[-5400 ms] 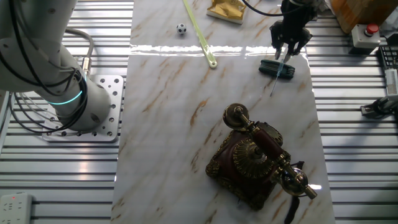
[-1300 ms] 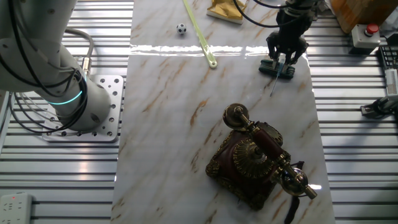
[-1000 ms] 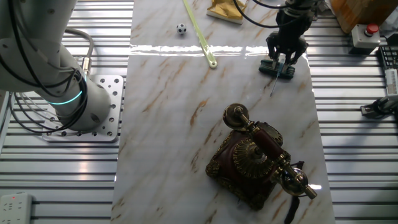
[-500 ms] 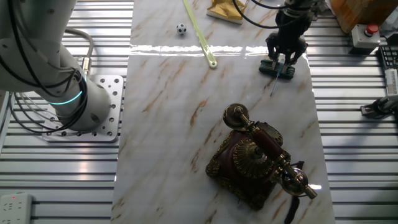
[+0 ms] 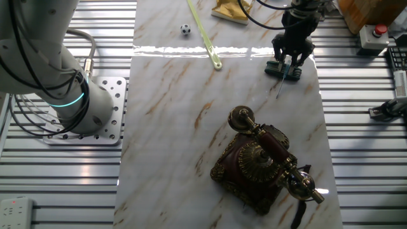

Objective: Dial a number on an old rotary phone

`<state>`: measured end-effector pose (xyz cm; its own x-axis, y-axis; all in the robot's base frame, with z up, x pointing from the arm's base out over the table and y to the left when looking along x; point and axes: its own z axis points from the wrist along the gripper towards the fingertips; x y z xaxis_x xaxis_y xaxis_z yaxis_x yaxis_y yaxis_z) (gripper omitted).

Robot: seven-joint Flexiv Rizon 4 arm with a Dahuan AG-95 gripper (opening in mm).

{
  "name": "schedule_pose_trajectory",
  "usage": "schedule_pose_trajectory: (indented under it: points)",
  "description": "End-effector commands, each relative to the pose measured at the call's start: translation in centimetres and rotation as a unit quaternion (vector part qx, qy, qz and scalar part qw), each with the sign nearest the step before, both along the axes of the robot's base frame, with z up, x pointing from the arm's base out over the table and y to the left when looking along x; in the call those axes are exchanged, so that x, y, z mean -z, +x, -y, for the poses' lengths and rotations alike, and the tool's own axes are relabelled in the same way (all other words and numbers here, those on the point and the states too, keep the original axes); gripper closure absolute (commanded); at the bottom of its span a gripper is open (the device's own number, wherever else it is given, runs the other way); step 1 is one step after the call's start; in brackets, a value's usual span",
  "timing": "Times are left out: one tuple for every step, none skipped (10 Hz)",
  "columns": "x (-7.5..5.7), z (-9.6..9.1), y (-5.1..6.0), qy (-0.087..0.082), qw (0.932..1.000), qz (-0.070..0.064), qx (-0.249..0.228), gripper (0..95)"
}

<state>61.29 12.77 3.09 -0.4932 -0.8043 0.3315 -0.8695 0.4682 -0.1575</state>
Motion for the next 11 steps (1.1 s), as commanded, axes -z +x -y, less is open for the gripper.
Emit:
schedule_pose_trajectory:
  points:
    - [-0.02,-0.01,0.01,0.001,1.0,-0.001,0.0,76.0]
    - [-0.03,-0.01,0.03,0.001,1.0,-0.001,0.0,76.0]
    - [-0.02,-0.02,0.05,0.002,1.0,-0.001,0.0,76.0]
    - [0.03,-0.01,0.09,0.002,1.0,-0.002,0.0,76.0]
    - [0.09,-0.01,0.11,0.002,1.0,-0.002,0.0,76.0]
    - [0.14,0.01,0.11,0.003,1.0,-0.002,-0.001,76.0]
    - [0.19,0.03,0.1,0.003,1.0,-0.002,-0.001,76.0]
    - [0.22,0.04,0.1,0.003,1.0,-0.002,0.0,76.0]
    - [0.28,0.05,0.09,0.004,1.0,-0.002,0.0,76.0]
    - [0.28,0.05,0.09,0.003,1.0,-0.002,0.0,76.0]
    - [0.27,0.05,0.09,0.003,1.0,-0.002,0.0,76.0]
